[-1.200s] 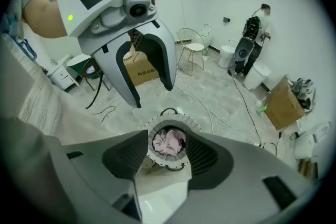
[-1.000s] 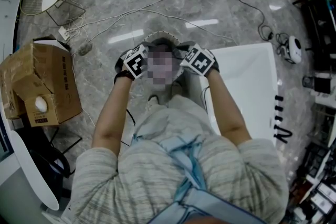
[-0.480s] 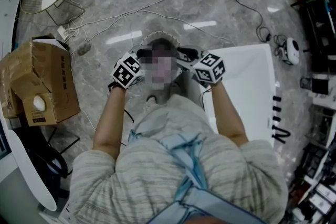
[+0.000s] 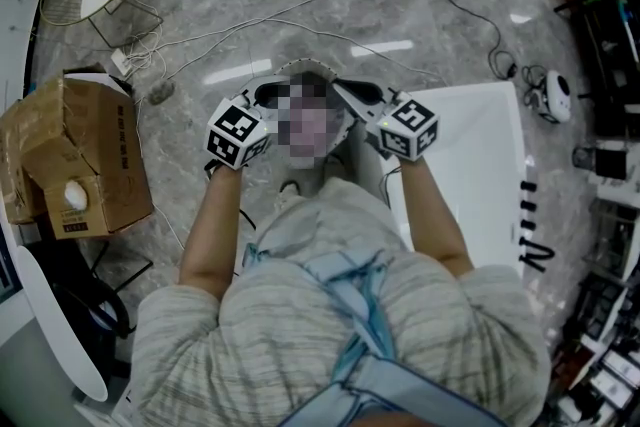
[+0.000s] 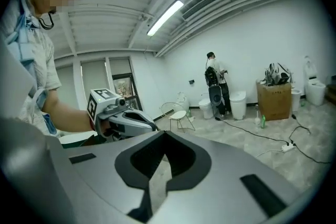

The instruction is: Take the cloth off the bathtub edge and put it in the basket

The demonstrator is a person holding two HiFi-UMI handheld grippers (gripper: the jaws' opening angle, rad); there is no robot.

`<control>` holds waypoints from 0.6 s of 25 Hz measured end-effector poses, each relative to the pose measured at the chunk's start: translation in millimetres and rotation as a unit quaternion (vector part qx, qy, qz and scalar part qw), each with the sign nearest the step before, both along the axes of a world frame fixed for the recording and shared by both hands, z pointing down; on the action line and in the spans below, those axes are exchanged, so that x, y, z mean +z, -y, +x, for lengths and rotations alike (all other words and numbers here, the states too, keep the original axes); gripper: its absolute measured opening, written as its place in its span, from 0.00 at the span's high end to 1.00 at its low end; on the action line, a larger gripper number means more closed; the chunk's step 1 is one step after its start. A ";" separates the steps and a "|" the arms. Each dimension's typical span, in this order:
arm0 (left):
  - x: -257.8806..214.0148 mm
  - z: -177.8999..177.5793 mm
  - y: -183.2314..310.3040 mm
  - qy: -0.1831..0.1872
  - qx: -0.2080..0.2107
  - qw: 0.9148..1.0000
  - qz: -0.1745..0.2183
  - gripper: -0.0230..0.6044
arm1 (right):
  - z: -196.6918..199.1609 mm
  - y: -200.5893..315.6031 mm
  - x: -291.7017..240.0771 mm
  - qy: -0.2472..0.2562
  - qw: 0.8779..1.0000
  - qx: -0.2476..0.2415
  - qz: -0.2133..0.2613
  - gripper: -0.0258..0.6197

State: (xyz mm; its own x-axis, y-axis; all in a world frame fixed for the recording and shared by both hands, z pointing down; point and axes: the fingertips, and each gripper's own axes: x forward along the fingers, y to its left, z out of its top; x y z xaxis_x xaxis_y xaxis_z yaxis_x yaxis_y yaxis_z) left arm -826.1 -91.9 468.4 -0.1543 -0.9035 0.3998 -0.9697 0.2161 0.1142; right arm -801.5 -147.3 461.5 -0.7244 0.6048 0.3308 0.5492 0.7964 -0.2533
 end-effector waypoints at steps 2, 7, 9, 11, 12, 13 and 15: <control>-9.7 0.9 0.7 0.000 -0.004 1.000 0.023 0.96 | -0.8 -1.2 -14.3 0.020 1.000 -0.002 -0.006 0.95; -29.0 0.6 2.1 0.007 -0.017 0.998 0.066 0.96 | -2.6 -10.6 -47.9 0.060 0.998 -0.015 -0.002 0.95; -33.8 1.1 2.6 0.010 -0.019 0.997 0.075 0.96 | -2.9 -11.1 -52.6 0.074 0.997 -0.015 0.000 0.95; -37.5 1.7 2.9 0.012 -0.020 0.996 0.080 0.96 | -3.2 -11.4 -54.4 0.081 0.997 -0.013 0.000 0.95; -39.1 2.2 3.1 0.013 -0.020 0.996 0.082 0.96 | -3.3 -11.3 -55.0 0.084 0.996 -0.013 0.003 0.95; -40.4 2.8 3.3 0.014 -0.020 0.996 0.084 0.96 | -3.0 -11.7 -55.9 0.089 0.996 -0.015 0.007 0.95; -42.7 3.9 3.4 0.016 -0.021 0.996 0.088 0.96 | -1.4 -13.4 -56.8 0.098 0.995 -0.022 0.015 0.95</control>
